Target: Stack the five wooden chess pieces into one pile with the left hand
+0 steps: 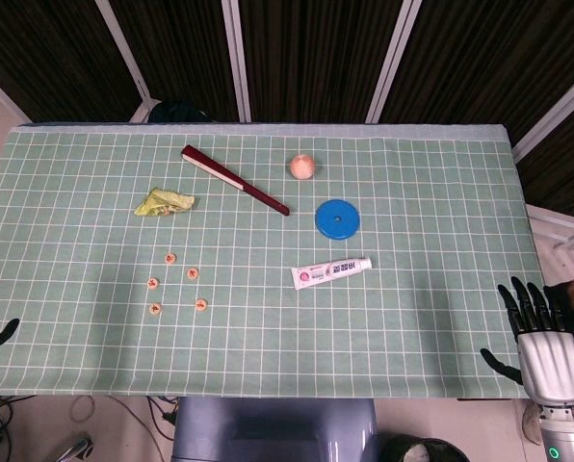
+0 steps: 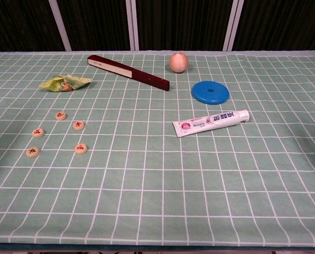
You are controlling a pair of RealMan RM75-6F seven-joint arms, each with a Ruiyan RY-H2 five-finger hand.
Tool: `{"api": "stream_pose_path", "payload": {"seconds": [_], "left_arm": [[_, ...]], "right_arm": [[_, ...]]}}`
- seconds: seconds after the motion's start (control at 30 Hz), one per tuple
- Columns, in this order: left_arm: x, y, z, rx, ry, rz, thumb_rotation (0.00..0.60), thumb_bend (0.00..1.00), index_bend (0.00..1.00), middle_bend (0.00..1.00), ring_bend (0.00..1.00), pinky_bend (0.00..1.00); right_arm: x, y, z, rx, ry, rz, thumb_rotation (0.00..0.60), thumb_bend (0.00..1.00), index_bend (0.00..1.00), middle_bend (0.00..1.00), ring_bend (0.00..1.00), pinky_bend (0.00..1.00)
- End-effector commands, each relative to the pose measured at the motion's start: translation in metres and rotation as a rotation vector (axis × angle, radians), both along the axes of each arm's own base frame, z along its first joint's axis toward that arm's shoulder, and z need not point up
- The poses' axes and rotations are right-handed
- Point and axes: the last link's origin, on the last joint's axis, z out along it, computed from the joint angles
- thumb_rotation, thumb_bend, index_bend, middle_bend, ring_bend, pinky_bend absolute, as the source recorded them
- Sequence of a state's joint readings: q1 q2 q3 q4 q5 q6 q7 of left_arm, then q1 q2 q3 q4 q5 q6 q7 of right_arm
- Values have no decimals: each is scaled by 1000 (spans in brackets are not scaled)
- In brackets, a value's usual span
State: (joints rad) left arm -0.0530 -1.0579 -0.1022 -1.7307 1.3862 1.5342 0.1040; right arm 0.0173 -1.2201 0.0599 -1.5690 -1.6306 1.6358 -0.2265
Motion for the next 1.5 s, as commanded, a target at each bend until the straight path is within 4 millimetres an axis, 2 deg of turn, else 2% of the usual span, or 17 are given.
{"api": "stream_pose_path", "payload": {"seconds": [0.03,0.67,1.0,1.2,1.3,1.5], "left_arm": [[0,0,0,0,0,1,600,166,36,0,0,0],[1,1,-2,-8,7,-5,600,166,37,0,0,0],[8,5,-9,-8,19,-109,600,167,76,0,0,0],[30,39,-25,-148,32,-186,600,169,101,0,0,0],[45,60,-39,-233,35,-217,600,171,119,0,0,0],[71,86,-74,-353,88,-263,600,177,153,0,0,0]], "right_arm": [[0,0,0,0,0,0,600,232,49,13,0,0],[0,0,1,-2,-2,-5,600,233,49,13,0,0],[-1,1,1,-12,-13,-22,600,232,49,13,0,0],[-1,1,1,-13,-18,-29,600,233,49,13,0,0],[-1,1,0,-10,-18,-31,600,232,49,13,0,0],[-2,1,2,-19,-17,-34,600,232,49,13,0,0]]}}
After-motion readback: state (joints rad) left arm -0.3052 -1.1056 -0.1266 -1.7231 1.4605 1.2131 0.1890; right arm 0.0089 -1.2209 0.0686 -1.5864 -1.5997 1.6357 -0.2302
